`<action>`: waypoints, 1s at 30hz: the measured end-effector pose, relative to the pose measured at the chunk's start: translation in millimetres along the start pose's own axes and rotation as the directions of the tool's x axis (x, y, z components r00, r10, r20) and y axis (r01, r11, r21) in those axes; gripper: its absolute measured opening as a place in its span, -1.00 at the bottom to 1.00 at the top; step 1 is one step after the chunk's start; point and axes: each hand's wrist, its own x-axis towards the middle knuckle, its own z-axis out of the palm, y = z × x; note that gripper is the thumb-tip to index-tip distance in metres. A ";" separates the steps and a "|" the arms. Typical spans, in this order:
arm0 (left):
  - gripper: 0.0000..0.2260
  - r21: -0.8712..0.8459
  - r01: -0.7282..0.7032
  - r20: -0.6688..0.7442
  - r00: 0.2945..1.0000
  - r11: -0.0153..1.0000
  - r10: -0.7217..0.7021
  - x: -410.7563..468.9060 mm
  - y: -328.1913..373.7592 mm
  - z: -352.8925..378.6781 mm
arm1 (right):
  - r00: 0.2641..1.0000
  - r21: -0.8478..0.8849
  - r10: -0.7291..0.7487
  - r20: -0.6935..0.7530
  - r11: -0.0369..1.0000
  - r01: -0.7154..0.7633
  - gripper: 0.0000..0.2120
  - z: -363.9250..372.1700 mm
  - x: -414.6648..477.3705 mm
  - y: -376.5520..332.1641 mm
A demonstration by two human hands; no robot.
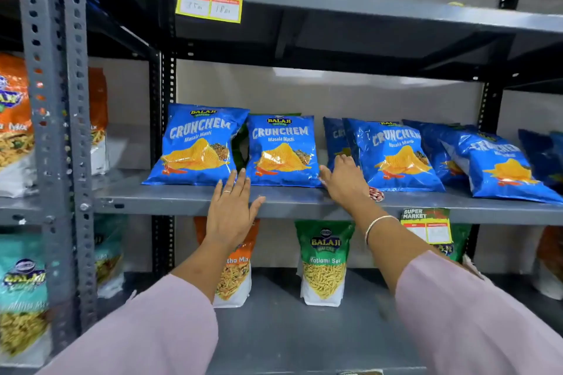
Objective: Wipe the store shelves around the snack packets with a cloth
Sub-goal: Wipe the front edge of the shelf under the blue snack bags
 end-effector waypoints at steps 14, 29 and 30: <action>-0.45 0.021 -0.015 -0.272 0.962 1.000 0.020 5.7 -9.9 18.3 | 0.965 -0.099 0.160 0.208 0.985 -0.142 -0.57 1.0 27.1 6.3; -0.43 0.013 -0.013 -0.286 0.958 1.000 0.016 7.9 -9.1 19.9 | 0.957 -0.147 0.225 0.182 0.969 -0.200 -0.62 11.3 29.8 8.3; -0.43 0.014 -0.008 -0.283 0.959 1.000 0.012 7.3 -8.6 20.0 | 0.963 -0.162 0.217 0.160 0.968 -0.191 -0.63 11.3 29.6 9.3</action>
